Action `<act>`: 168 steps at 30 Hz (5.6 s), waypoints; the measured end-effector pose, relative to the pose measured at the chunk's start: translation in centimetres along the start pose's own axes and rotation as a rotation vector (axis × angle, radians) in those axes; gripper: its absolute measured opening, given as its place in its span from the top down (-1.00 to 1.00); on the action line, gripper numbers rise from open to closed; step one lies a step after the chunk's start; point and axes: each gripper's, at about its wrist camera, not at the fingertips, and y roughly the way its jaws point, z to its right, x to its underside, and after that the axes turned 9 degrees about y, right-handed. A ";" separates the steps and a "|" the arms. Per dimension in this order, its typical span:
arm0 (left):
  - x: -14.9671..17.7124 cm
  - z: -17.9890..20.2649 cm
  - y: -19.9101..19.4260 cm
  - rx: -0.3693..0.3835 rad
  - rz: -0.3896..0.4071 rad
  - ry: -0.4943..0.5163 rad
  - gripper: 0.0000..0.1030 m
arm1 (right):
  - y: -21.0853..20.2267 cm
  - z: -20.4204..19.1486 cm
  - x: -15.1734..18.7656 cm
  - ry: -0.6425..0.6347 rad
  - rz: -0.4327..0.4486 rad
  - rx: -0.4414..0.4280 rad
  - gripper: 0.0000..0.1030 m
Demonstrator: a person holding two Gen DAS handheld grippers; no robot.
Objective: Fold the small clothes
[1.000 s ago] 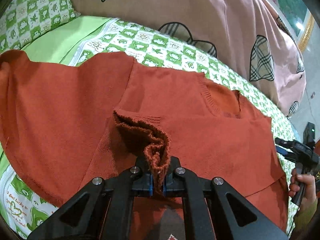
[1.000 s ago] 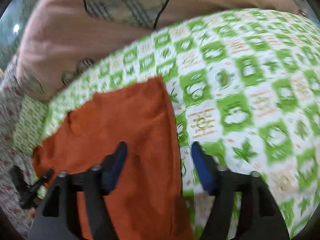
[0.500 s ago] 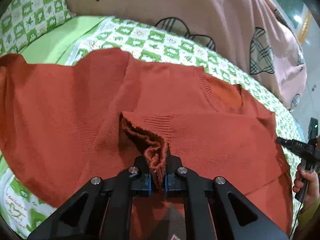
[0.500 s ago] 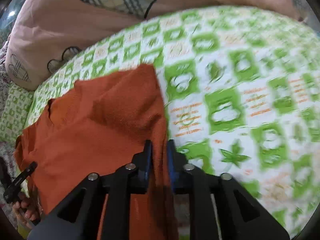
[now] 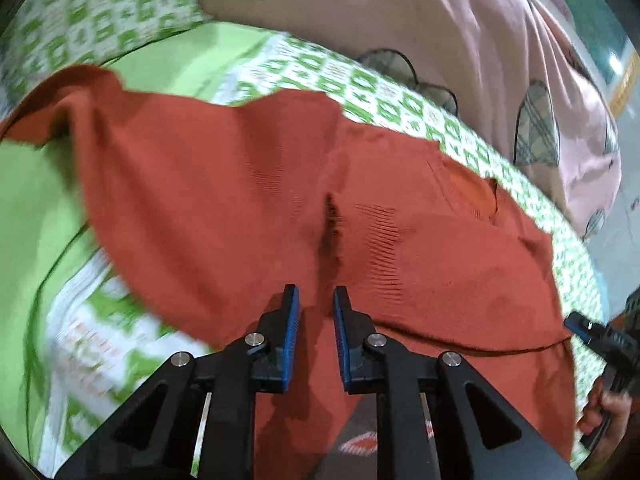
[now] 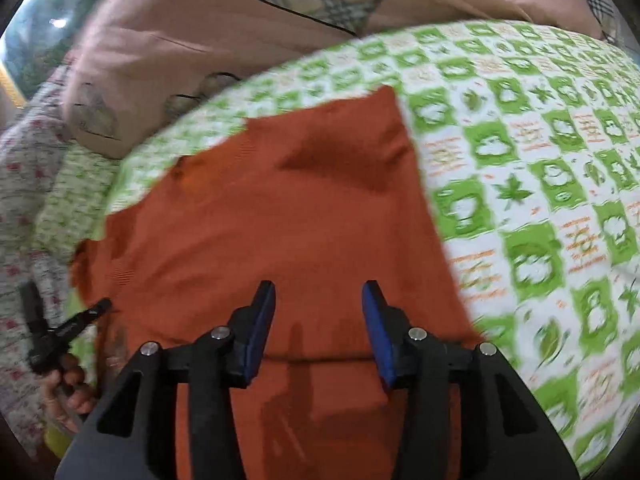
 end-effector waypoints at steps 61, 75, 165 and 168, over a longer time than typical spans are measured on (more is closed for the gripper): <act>-5.2 22.4 3.6 0.281 0.096 0.278 0.94 | -5.6 0.8 9.8 0.098 -0.048 -0.151 -0.01; 1.0 24.8 6.6 0.310 -0.097 0.458 0.19 | -6.4 3.6 7.3 0.192 0.030 -0.118 -0.01; 3.6 -4.3 -1.8 0.057 0.065 -0.131 -0.41 | 20.9 -27.1 -4.9 -0.241 -0.431 -0.437 -0.33; 4.1 -4.4 -2.9 0.079 0.045 -0.133 -0.41 | 15.6 -22.7 -7.0 -0.196 -0.331 -0.454 -0.33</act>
